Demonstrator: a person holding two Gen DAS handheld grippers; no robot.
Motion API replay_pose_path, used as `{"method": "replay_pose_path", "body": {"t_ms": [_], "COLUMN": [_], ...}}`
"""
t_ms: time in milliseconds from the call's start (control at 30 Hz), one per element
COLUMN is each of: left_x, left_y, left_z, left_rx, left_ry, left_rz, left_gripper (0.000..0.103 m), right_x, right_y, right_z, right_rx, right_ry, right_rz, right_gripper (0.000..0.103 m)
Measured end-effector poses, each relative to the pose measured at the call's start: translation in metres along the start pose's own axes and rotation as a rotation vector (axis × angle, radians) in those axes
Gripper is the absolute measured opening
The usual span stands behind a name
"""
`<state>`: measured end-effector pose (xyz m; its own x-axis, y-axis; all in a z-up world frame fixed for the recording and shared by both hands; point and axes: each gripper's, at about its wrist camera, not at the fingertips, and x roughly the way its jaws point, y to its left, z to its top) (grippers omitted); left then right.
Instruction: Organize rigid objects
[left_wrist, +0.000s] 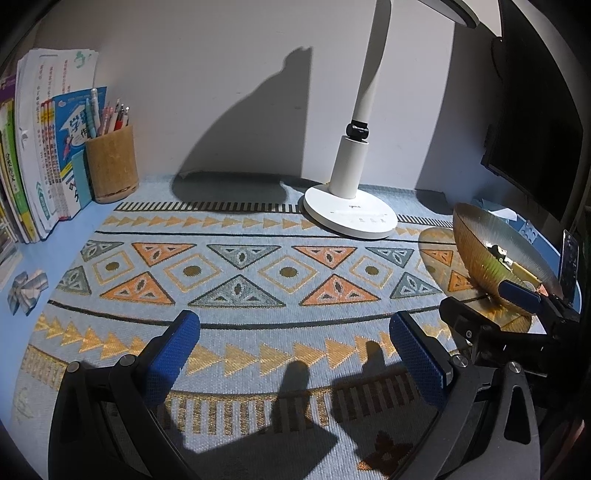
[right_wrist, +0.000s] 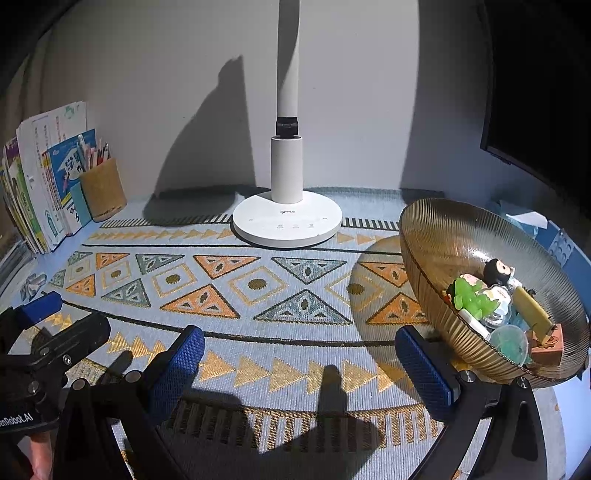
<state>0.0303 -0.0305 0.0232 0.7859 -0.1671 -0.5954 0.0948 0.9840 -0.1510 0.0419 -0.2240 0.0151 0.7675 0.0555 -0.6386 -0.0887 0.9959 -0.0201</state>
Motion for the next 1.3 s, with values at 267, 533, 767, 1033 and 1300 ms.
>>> {"method": "replay_pose_path", "body": {"t_ms": [267, 533, 767, 1033, 1300], "left_x": [0.0014, 0.002, 0.0015, 0.0033, 0.0033], "left_y": [-0.0017, -0.0023, -0.0047, -0.0033, -0.0039], "left_z": [-0.0006, -0.001, -0.0017, -0.0015, -0.002], "left_rx": [0.012, 0.015, 0.023, 0.024, 0.027], "left_ry": [0.01, 0.014, 0.013, 0.024, 0.025], "left_rz": [-0.005, -0.003, 0.005, 0.003, 0.016], "left_gripper": [0.102, 0.102, 0.102, 0.102, 0.102], "right_x": [0.0016, 0.0025, 0.0035, 0.0054, 0.0065], "right_y": [-0.0009, -0.001, -0.0005, -0.0003, 0.0006], "right_z": [-0.0005, -0.0007, -0.0011, -0.0016, -0.0015], "right_rx": [0.007, 0.008, 0.01, 0.009, 0.009], "right_ry": [0.011, 0.016, 0.023, 0.032, 0.037], "right_rz": [-0.004, -0.001, -0.001, 0.0, 0.0], "right_gripper": [0.103, 0.103, 0.103, 0.103, 0.103]}}
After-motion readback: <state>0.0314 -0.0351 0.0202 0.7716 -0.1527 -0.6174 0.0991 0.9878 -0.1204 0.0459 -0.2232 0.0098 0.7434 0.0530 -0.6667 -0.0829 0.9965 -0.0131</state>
